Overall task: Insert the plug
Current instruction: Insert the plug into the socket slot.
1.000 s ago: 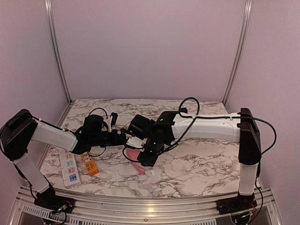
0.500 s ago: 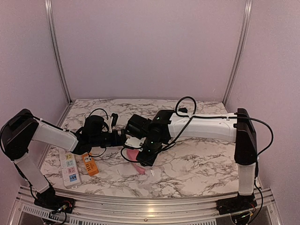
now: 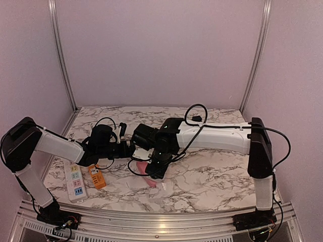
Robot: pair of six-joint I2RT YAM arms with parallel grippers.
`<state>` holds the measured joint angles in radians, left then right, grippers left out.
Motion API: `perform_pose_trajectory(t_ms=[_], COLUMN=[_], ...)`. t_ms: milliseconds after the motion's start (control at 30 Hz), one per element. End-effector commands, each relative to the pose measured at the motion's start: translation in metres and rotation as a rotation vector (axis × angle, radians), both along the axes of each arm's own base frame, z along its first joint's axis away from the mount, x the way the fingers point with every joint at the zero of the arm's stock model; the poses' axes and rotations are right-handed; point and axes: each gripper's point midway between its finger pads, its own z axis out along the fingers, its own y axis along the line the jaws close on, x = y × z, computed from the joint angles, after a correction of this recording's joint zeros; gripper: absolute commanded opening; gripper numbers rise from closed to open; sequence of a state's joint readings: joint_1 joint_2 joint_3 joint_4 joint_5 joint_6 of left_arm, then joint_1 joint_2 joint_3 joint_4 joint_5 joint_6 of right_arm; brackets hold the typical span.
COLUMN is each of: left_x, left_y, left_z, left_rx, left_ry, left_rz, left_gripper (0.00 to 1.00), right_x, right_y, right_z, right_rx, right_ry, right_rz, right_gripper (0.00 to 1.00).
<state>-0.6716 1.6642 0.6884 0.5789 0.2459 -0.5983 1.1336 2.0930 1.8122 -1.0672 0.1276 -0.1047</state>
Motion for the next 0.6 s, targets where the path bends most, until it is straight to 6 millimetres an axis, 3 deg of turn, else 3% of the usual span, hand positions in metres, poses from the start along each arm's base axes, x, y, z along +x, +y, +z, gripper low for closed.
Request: perform_pose_trajectory(t_ms=[0, 167, 567], left_x=[-0.001, 0.000, 0.002], left_y=[-0.008, -0.009, -0.009], left_z=[0.006, 0.007, 0.011], left_rx=[-0.019, -0.023, -0.025], left_ry=[-0.012, -0.013, -0.026], left_rz=[-0.022, -0.021, -0.014], left_gripper=[0.99, 0.99, 0.99], right_x=[0.005, 0.009, -0.002], right_y=[-0.011, -0.012, -0.015], right_z=[-0.044, -0.046, -0.050], right_rx=[-0.130, -0.157, -0.180], right_ry=[-0.003, -0.027, -0.069], right_rz=[0.011, -0.006, -0.011], right_gripper=[0.25, 0.25, 0.24])
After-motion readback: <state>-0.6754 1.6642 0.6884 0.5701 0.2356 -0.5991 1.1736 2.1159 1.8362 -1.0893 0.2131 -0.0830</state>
